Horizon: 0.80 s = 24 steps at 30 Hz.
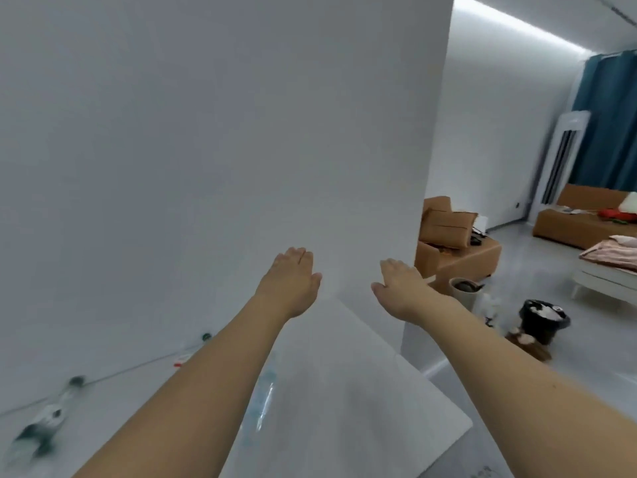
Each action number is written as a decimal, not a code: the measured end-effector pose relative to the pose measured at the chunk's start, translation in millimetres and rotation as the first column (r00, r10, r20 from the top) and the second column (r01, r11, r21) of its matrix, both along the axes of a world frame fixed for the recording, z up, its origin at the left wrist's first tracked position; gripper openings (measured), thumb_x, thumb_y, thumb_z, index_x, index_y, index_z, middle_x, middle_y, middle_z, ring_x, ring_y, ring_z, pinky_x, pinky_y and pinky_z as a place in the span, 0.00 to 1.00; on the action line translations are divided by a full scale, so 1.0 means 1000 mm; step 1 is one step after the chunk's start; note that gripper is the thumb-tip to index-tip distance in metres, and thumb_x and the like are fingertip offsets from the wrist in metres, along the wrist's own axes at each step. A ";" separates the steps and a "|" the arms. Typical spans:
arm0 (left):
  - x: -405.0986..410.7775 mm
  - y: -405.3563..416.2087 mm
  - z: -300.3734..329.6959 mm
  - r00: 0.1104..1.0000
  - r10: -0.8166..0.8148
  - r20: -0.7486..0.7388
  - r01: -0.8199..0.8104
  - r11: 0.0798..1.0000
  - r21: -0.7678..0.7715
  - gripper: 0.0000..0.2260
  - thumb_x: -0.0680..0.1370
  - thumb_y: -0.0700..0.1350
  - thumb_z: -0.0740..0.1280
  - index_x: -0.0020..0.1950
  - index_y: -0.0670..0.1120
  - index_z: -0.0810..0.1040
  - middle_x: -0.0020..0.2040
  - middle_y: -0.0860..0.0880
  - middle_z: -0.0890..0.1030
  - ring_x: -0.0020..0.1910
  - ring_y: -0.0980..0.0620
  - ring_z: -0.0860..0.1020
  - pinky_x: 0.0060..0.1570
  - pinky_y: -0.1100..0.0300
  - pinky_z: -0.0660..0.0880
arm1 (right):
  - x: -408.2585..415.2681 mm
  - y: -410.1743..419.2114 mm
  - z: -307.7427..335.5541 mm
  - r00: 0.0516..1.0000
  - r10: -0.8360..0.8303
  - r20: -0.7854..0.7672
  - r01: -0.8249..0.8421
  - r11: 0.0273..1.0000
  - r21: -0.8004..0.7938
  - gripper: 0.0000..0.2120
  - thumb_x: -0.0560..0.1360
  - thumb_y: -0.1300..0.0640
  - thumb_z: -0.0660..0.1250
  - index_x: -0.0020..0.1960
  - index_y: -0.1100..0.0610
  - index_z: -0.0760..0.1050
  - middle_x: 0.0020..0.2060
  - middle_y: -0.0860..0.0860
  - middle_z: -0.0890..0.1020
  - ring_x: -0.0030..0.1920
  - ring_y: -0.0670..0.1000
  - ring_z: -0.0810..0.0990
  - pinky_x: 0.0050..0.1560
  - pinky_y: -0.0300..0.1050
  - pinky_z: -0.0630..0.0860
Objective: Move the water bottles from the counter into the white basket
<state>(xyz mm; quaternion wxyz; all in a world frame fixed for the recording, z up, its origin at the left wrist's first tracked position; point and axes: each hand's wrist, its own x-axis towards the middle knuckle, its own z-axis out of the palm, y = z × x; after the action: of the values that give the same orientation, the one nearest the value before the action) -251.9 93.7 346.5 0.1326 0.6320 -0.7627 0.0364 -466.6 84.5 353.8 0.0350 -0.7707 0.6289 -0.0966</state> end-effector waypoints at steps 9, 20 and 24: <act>0.169 0.079 -0.029 0.926 0.372 0.070 -0.375 0.926 0.035 0.26 0.85 0.50 0.50 0.79 0.37 0.54 0.80 0.40 0.55 0.79 0.42 0.52 0.77 0.50 0.48 | 0.193 0.019 -0.025 0.904 0.427 0.005 -0.426 0.902 0.072 0.29 0.83 0.51 0.50 0.79 0.62 0.47 0.79 0.57 0.51 0.79 0.55 0.49 0.78 0.51 0.46; 0.237 0.100 -0.061 0.871 0.488 0.052 -0.490 0.866 0.099 0.26 0.85 0.50 0.51 0.79 0.38 0.54 0.79 0.40 0.56 0.79 0.43 0.52 0.77 0.50 0.49 | 0.259 0.005 -0.068 0.881 0.474 -0.005 -0.465 0.866 0.184 0.28 0.83 0.52 0.51 0.78 0.63 0.50 0.78 0.58 0.56 0.78 0.56 0.53 0.77 0.50 0.50; 0.244 0.084 -0.071 0.874 0.485 0.025 -0.484 0.864 0.137 0.26 0.84 0.50 0.53 0.79 0.39 0.55 0.79 0.42 0.57 0.78 0.44 0.54 0.76 0.52 0.51 | 0.265 -0.010 -0.081 0.907 0.418 0.050 -0.418 0.880 0.228 0.27 0.83 0.52 0.52 0.78 0.63 0.53 0.77 0.58 0.58 0.77 0.57 0.55 0.76 0.51 0.52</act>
<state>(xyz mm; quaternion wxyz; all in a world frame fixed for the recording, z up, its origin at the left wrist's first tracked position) -8.2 177.8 275.9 0.0786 0.8109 -0.5798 0.0120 -201.3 74.6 272.6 0.1449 -0.8785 0.4550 -0.0119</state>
